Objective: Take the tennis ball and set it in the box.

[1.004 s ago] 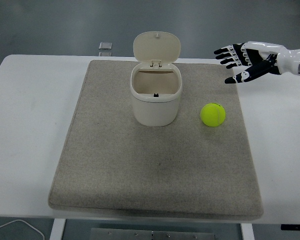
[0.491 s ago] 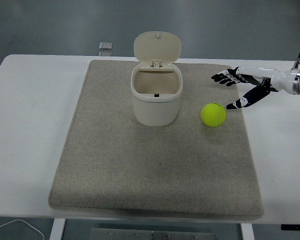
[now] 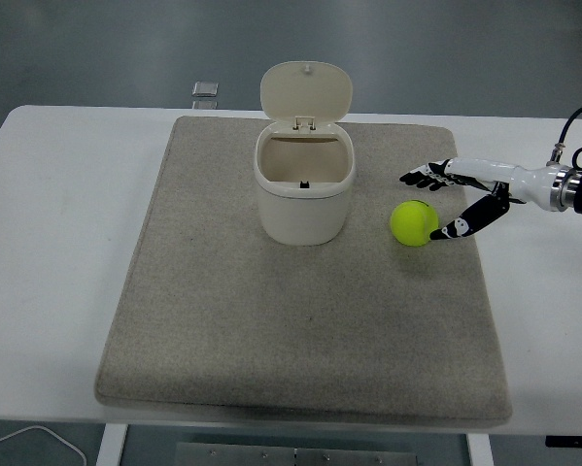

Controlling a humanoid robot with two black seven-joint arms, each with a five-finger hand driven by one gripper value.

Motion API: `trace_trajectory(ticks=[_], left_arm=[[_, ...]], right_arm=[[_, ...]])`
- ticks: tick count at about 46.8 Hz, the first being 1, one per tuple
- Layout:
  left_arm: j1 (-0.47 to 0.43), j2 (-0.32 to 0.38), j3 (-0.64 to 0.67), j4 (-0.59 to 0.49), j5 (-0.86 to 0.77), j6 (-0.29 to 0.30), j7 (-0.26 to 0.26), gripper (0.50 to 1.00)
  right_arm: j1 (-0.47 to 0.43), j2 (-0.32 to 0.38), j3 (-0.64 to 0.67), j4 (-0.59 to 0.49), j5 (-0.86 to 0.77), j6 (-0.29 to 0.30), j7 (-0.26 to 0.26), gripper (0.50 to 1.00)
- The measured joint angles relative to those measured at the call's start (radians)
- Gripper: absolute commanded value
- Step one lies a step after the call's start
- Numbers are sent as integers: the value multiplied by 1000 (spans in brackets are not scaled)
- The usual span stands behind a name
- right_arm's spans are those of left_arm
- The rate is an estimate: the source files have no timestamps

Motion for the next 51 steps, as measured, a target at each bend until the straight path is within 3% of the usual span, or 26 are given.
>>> trace_trajectory(ticks=[15, 40, 47, 51], left_arm=[[-1, 0, 0, 0, 0, 0, 0, 996], [0, 0, 0, 0, 0, 0, 0, 996], [0, 0, 0, 0, 0, 0, 0, 996], [0, 0, 0, 0, 0, 0, 0, 996]], right_arm=[[-23, 25, -1, 19, -29, -68, 27, 917], [-42, 44, -20, 5, -95, -108, 43, 901], [-42, 59, -20, -5, -97, -121, 47, 862], [-44, 66, -20, -14, -99, -128, 47, 801]])
